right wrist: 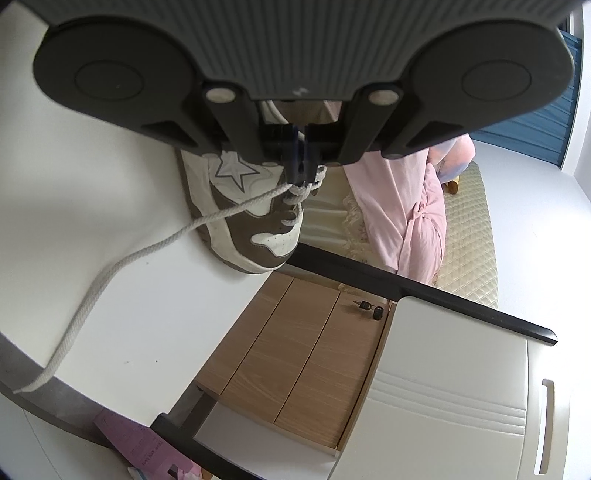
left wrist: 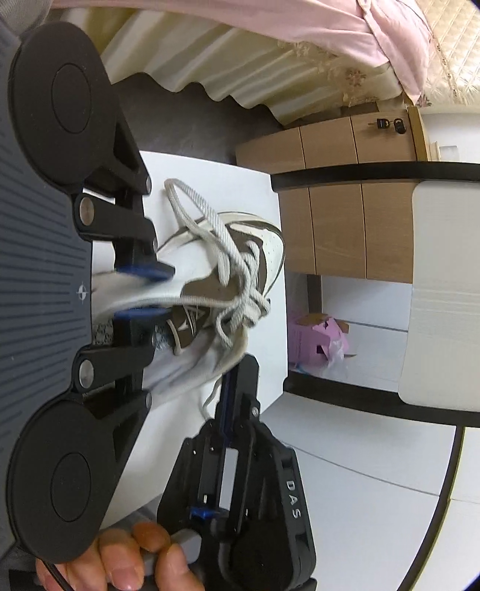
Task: Lace up shoes with both hands
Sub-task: 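Grasp the white lace loop at the sneaker's lacing with the left gripper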
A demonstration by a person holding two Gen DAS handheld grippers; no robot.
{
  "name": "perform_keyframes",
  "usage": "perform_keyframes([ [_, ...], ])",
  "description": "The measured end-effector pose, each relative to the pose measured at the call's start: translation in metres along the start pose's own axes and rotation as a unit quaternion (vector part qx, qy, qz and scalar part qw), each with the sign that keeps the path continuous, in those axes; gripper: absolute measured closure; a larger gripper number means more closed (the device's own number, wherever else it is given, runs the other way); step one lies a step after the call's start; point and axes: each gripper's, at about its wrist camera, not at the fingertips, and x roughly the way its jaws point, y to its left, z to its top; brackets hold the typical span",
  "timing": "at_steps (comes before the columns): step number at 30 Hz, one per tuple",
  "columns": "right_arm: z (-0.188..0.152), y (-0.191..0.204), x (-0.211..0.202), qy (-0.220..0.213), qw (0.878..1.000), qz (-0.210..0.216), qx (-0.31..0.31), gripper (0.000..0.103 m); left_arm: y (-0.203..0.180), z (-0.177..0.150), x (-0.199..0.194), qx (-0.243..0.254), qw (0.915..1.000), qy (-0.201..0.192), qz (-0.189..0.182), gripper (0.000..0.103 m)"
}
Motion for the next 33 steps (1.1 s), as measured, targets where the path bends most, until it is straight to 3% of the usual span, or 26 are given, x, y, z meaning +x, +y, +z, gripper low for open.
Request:
perform_keyframes([
  [8, 0.010, -0.002, -0.015, -0.053, 0.998, -0.016, 0.009, 0.101, -0.006, 0.000, 0.002, 0.000, 0.9998, 0.006, 0.020, 0.086],
  [17, 0.037, -0.010, -0.050, -0.131, 0.990, -0.049, -0.001, 0.100, -0.001, 0.000, 0.001, -0.012, 0.9999, 0.001, 0.011, 0.086],
  [23, 0.040, 0.002, -0.065, -0.123, 0.987, -0.071, -0.081, 0.100, 0.002, -0.002, 0.001, -0.010, 0.9999, -0.008, 0.000, 0.084],
  [33, 0.033, 0.008, -0.085, -0.132, 0.982, -0.075, -0.107, 0.096, 0.007, -0.002, 0.002, -0.014, 0.9997, -0.014, -0.012, 0.080],
])
